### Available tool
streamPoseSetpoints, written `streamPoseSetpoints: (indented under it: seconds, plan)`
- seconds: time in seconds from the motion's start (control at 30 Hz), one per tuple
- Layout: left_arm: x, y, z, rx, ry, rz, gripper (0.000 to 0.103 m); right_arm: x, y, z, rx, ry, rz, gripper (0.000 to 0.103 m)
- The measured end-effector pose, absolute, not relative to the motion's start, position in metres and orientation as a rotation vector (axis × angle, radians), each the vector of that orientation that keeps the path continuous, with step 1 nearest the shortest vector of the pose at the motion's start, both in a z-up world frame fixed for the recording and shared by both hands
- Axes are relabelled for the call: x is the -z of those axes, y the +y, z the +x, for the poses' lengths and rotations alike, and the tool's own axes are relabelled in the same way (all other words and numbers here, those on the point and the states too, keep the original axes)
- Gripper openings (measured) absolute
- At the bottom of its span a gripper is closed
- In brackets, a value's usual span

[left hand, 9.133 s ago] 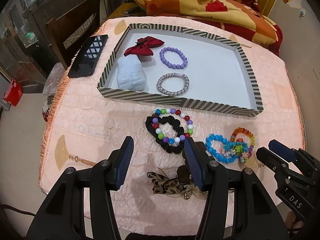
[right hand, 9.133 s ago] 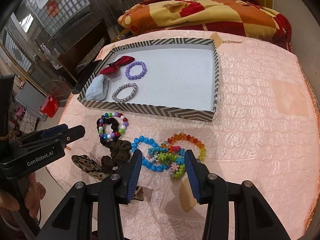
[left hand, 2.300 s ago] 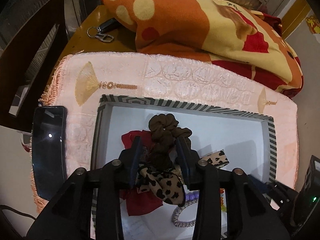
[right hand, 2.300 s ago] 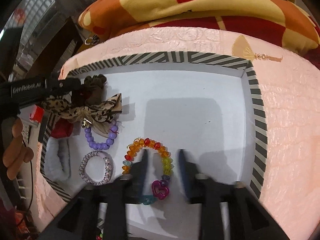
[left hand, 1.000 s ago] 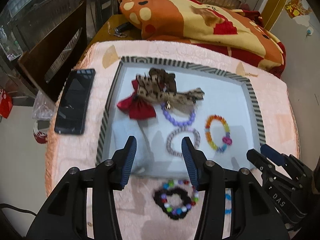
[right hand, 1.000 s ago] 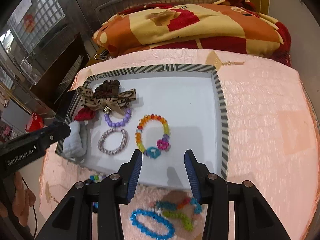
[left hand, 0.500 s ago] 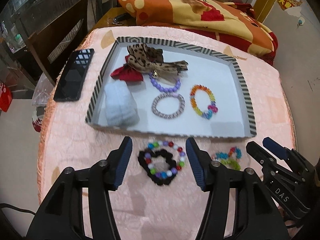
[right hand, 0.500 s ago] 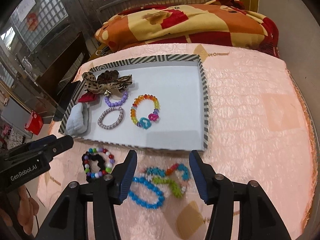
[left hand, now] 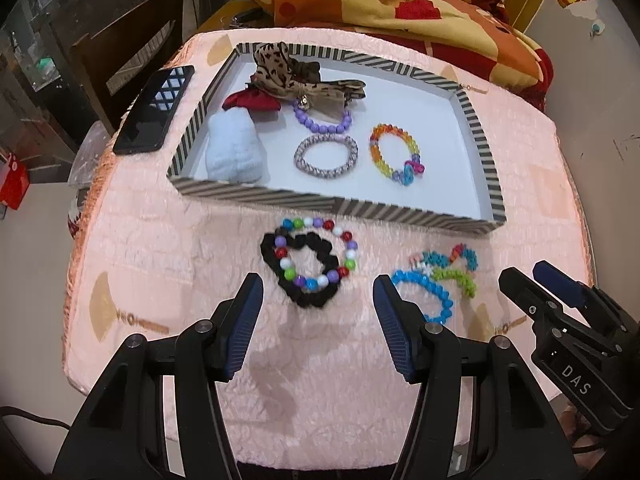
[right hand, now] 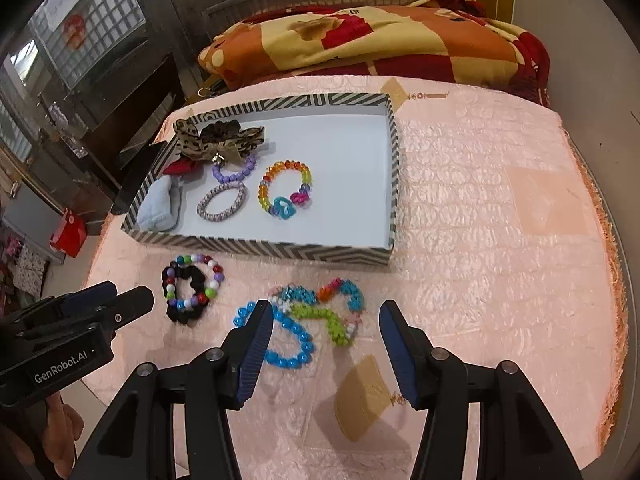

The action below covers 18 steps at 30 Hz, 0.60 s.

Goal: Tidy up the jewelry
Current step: 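Withdraw both grippers from the tray toward the remaining bracelets, then lower the left gripper onto the black scrunchie with coloured beads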

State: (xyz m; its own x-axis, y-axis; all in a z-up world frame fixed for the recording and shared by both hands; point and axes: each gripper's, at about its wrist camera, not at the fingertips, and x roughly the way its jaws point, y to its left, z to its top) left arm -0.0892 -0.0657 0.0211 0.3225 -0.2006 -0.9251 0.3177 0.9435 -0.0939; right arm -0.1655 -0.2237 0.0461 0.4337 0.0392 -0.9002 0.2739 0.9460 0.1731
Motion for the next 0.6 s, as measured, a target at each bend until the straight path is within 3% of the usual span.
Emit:
streamPoseSetpoints:
  seconds: [0.6]
  plan:
    - [-0.013,-0.075,-0.118,0.322,1.209,0.121,0.057,-0.041,-0.236,-0.194,0.157,1.139,0.308,0.055]
